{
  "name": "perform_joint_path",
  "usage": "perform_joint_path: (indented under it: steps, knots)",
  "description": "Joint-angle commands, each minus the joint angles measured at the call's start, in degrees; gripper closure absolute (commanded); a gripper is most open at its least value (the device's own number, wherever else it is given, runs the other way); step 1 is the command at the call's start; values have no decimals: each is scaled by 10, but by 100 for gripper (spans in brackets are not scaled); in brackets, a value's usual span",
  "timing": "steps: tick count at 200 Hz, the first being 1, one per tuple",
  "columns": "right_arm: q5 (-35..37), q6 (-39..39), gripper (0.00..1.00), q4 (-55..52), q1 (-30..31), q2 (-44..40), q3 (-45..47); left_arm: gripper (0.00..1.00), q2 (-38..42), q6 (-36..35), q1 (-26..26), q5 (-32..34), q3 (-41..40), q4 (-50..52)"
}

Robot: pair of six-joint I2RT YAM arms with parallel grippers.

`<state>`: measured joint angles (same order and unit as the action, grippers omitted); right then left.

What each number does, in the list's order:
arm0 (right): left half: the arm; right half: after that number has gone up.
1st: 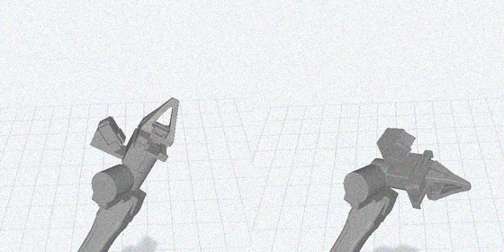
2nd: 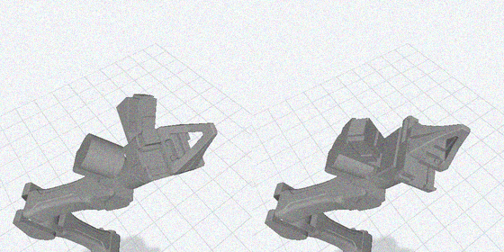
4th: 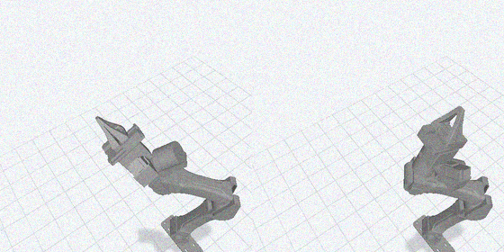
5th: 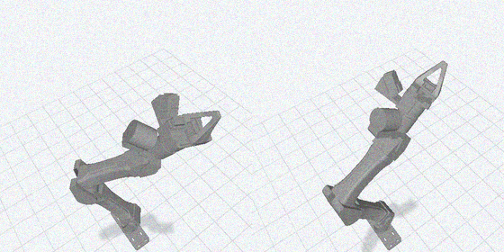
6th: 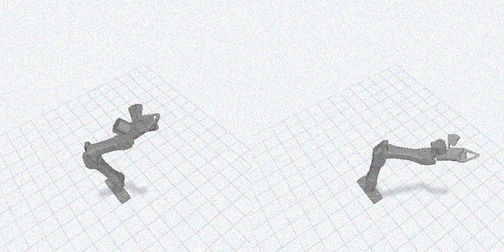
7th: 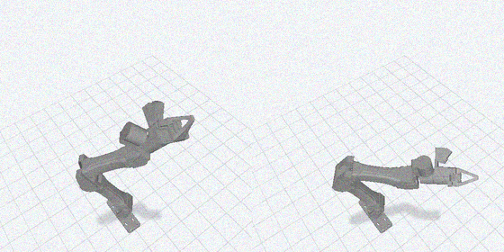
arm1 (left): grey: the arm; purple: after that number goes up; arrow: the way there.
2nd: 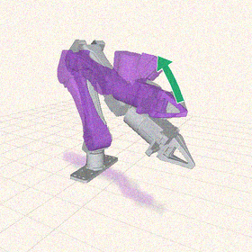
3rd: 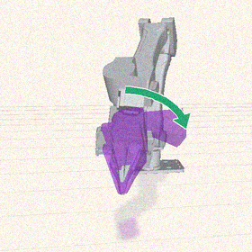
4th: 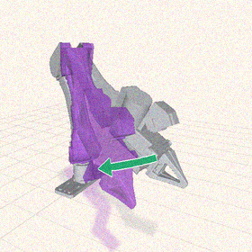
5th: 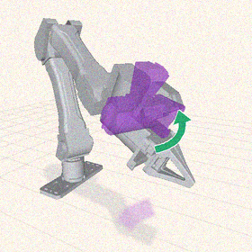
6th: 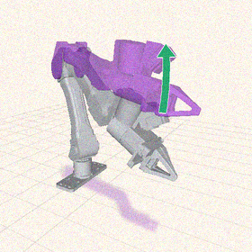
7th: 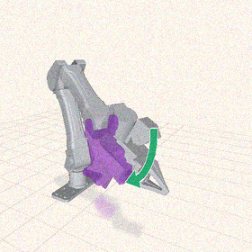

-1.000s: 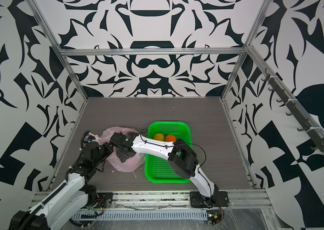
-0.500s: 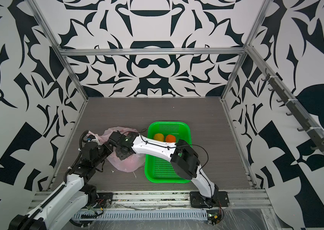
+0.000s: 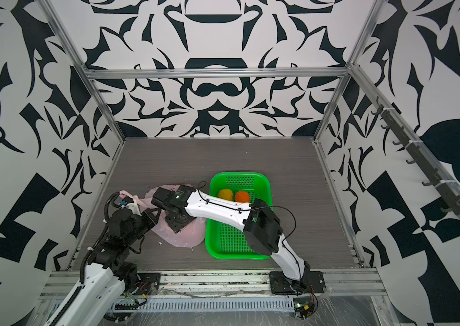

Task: Untie the knot of the plastic bag and take out the fruit
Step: Pick up the fruit from the plastic bag.

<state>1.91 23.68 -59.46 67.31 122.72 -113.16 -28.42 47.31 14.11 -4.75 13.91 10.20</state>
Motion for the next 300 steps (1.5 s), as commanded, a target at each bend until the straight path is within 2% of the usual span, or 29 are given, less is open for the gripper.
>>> perform_joint_path:
  steps: [1,37,86,138,198,222,234,264,300]
  knots:
    - [-13,-16,37,-80,6,-4,-39,100,-12,-15,-2,-21,1,15]
    - [-31,-29,26,-103,10,4,-33,100,-60,-29,-2,-55,11,-12]
    - [-29,-20,26,-75,11,-5,-9,100,-117,-43,-2,-88,17,-50]
    - [44,32,27,-65,6,10,-48,100,-127,-40,-2,-97,11,-66]
    - [58,45,37,-103,0,49,-97,100,-105,-40,-2,-100,2,-50]
    - [63,51,45,-101,-2,48,-90,100,-93,-39,-2,-103,-3,-45]
    - [54,50,46,-99,-2,49,-86,100,-91,-39,-2,-103,-5,-44]
    - [43,50,40,-107,-2,42,-68,100,-91,-39,-2,-104,-6,-41]
    - [41,52,29,-109,0,26,-35,100,-94,-39,-2,-101,-7,-46]
